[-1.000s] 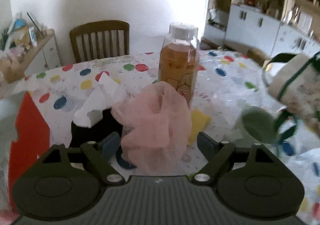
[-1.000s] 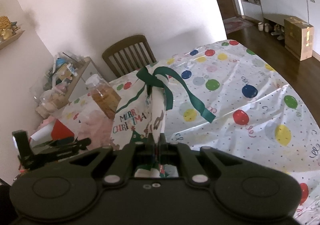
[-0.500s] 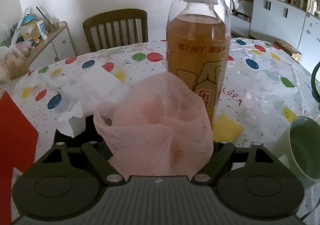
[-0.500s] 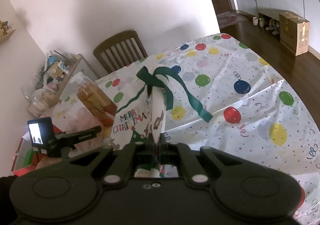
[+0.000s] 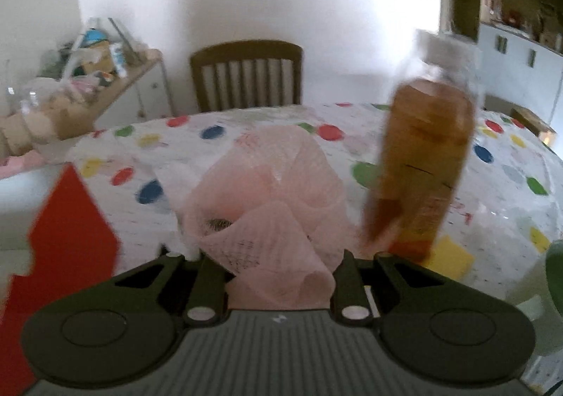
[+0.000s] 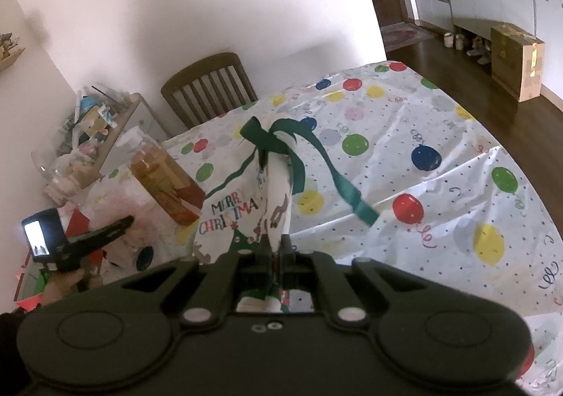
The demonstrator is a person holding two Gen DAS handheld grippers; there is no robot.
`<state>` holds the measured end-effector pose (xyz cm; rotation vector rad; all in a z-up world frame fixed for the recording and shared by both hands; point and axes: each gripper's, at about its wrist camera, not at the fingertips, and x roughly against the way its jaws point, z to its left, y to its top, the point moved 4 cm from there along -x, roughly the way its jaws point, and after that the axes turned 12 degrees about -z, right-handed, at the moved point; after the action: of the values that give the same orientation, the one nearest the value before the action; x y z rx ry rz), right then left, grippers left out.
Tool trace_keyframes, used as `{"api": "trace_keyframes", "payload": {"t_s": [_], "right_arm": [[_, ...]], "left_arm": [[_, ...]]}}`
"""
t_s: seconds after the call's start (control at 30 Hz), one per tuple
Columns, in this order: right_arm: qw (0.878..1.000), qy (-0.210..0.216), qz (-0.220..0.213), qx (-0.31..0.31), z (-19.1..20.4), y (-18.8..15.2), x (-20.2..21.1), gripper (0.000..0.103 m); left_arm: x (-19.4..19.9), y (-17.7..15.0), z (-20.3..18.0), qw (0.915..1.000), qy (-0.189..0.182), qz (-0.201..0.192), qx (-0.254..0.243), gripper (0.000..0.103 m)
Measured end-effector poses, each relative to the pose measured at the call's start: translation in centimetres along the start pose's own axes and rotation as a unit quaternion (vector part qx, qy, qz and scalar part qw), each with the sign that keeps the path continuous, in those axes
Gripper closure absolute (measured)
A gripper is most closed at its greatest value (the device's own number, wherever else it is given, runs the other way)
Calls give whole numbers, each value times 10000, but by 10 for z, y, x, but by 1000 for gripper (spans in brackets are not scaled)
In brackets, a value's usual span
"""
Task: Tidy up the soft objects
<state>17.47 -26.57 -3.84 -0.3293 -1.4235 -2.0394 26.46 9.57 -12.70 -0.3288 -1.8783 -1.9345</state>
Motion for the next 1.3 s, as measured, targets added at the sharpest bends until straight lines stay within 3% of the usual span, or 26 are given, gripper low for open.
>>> {"api": "trace_keyframes", "payload": {"t_s": [0.13,0.2,0.3,0.47,0.77,0.97,1.3], "right_arm": [[10000,58,-68,9,8,3,0,101],[9999,59,-130,23,12,5,1,101],[9998,120,-129,16,19,6,-1,101],[9993,343,-71,91,42,4,2,101],[9938,1070,60,280,116,-2,-4,101],[9859,1580,176,516,181,-8,-24,101],[9691,2227,567,894,295,-42,-67,101]], "left_arm": [[17,3,17,9999,-60,-107,40,85],[28,6,27,9990,287,-310,-114,85],[37,11,53,9985,352,-327,270,85],[64,17,64,9980,-314,-290,463,85],[120,27,91,9962,-676,-40,548,83],[146,37,137,9959,-541,78,723,82],[166,37,218,9968,5,171,782,82]]}}
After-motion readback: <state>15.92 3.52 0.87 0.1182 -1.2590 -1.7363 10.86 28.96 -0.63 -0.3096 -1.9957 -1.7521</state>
